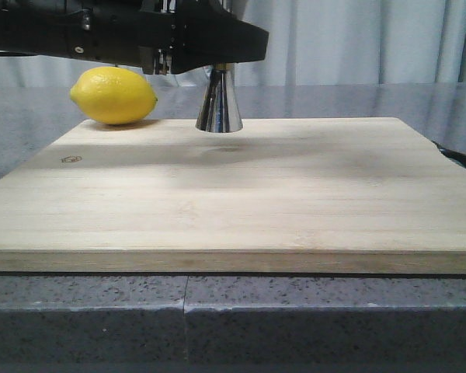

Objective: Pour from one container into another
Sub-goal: 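Tilt the beaker with the right gripper, pouring liquid into the jigger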

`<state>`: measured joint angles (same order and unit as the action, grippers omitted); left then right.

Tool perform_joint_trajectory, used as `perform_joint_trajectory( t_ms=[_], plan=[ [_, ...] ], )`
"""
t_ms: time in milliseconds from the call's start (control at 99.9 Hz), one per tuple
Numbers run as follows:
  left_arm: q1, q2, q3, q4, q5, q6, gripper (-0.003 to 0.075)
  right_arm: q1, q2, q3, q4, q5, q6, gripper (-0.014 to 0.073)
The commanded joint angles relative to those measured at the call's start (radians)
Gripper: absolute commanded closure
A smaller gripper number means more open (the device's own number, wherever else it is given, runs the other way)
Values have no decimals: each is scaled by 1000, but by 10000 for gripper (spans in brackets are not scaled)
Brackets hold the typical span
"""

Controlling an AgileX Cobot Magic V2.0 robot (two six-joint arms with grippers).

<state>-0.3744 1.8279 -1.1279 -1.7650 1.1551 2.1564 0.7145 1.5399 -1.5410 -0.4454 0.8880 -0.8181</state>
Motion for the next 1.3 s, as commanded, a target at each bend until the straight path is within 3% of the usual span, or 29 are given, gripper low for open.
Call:
perform_joint_trajectory(
  t_ms=[0,1291],
  plan=[
    [-7,-59,-31,-85,101,-8,482,1,-39,-35,-41,-62,-11,324],
    [-7,-59,-31,-85,101,-8,482,29,-39,-35,-135,-70,-48,324]
  ],
)
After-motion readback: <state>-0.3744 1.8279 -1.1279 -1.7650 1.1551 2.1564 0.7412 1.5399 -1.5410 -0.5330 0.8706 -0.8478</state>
